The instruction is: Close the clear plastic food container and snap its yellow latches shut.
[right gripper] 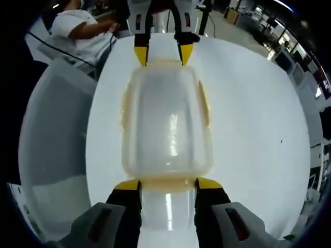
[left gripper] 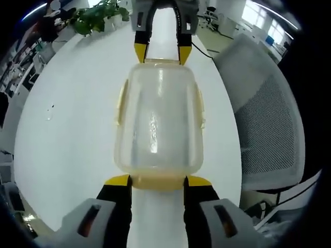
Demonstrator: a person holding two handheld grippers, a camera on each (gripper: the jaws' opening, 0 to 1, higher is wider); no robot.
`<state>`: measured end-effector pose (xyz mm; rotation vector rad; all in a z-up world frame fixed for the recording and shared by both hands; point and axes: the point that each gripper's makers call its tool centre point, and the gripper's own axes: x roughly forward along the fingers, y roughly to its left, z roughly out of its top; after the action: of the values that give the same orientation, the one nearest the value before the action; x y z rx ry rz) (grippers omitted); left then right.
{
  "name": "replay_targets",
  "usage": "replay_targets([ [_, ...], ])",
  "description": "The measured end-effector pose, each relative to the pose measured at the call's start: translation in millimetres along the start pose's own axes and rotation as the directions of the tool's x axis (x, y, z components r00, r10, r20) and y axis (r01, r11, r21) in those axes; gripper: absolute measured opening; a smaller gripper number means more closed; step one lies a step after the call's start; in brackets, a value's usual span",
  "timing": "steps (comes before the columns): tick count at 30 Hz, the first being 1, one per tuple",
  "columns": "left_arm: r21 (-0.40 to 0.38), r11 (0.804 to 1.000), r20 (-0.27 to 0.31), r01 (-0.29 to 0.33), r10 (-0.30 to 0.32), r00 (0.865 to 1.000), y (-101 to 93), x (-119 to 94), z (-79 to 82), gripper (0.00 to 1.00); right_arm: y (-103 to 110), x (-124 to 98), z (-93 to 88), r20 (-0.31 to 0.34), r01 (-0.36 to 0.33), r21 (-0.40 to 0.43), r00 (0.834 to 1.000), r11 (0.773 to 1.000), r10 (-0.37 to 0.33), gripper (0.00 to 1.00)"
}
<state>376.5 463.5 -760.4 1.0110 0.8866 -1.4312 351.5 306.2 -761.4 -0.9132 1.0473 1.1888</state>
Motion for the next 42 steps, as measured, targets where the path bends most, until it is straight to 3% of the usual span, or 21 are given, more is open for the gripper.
replay_targets([
  [42, -0.019, 0.999, 0.041, 0.032, -0.031, 0.999, -7.2, 43.3, 80.2, 0.37, -1.4, -18.7, -90.7, -0.051, -0.008, -0.005, 0.999, 1.0, 0.007, 0.38],
])
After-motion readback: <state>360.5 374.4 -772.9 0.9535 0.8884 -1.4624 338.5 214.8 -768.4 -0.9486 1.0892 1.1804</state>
